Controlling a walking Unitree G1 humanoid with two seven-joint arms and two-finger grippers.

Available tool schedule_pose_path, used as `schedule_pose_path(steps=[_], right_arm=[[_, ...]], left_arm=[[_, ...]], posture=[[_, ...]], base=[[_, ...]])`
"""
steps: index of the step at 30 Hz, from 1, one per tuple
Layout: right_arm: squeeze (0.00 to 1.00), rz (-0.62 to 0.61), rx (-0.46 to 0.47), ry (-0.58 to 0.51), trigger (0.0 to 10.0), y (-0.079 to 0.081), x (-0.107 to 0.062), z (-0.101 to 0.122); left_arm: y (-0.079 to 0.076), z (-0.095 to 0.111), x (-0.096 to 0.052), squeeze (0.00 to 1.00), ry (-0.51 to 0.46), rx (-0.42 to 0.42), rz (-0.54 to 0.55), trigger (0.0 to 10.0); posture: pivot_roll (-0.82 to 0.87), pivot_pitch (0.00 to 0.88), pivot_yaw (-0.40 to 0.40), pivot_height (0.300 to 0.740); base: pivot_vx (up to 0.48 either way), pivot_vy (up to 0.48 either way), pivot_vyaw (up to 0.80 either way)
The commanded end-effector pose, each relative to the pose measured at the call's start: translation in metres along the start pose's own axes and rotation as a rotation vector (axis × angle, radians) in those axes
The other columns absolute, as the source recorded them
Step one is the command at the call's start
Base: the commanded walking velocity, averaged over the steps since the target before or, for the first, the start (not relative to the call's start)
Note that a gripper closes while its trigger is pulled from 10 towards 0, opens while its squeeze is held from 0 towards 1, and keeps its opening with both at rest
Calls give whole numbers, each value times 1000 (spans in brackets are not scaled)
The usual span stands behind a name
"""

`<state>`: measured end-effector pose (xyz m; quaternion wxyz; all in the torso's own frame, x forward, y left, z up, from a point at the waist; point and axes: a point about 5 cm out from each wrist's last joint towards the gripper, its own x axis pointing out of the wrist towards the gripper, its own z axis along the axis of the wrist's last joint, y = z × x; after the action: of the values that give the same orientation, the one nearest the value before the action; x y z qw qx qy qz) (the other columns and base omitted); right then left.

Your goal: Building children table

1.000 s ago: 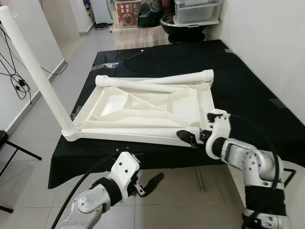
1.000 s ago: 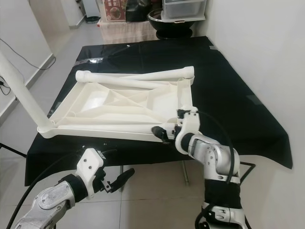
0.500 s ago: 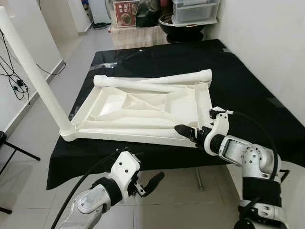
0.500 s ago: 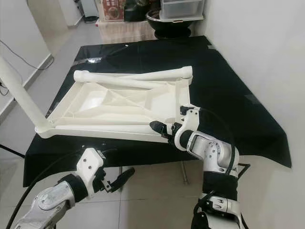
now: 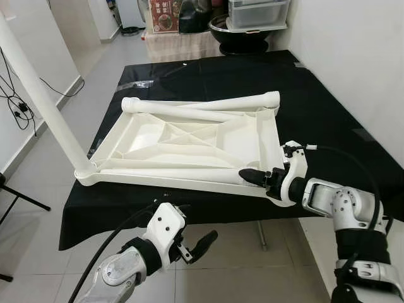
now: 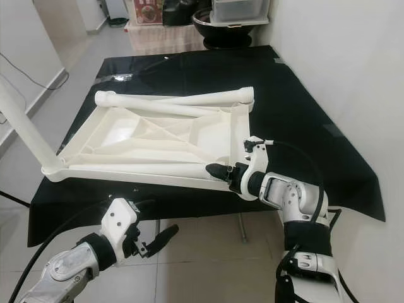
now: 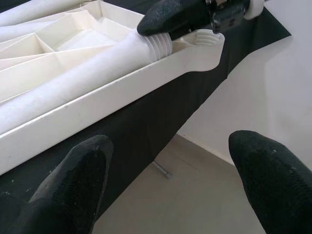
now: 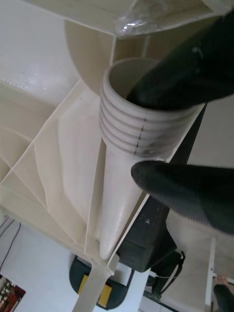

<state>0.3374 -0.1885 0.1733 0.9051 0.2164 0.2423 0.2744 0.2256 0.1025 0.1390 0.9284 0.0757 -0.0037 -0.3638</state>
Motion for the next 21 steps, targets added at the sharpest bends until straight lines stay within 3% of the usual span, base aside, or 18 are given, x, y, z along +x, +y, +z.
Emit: schedule_pose_path(steps=[1, 5, 8, 14, 18, 21], right_arm=[[0, 101, -29, 5, 0, 12, 7, 4], [0, 147, -59, -17, 0, 15, 3, 12], [0, 257, -124, -80, 0, 23, -7, 25], [0, 316, -192, -159, 0, 25, -20, 37], [0, 258, -186, -384, 0, 12, -57, 72], [0, 223, -208, -452, 0, 6, -74, 83]], left_arm=[[-2, -1, -1, 0, 8, -12, -3, 10000], [-2, -1, -1, 0, 7, -14, -2, 10000], [-2, -1, 0, 0, 8, -16, -3, 10000], [-2, -1, 0, 0, 7, -17, -5, 10000], [1, 1, 1, 0, -5, -45, -1, 10000], [3, 3, 3, 0, -12, -52, 1, 10000]], posture=[[-84, 100, 7, 740], [-86, 99, 7, 740], [-89, 97, 8, 740], [-92, 93, 9, 740], [-98, 88, 12, 740], [-105, 85, 16, 740]], base=[[0, 0, 0], [0, 0, 0], [0, 0, 0], [0, 0, 0], [0, 0, 0], [0, 0, 0]])
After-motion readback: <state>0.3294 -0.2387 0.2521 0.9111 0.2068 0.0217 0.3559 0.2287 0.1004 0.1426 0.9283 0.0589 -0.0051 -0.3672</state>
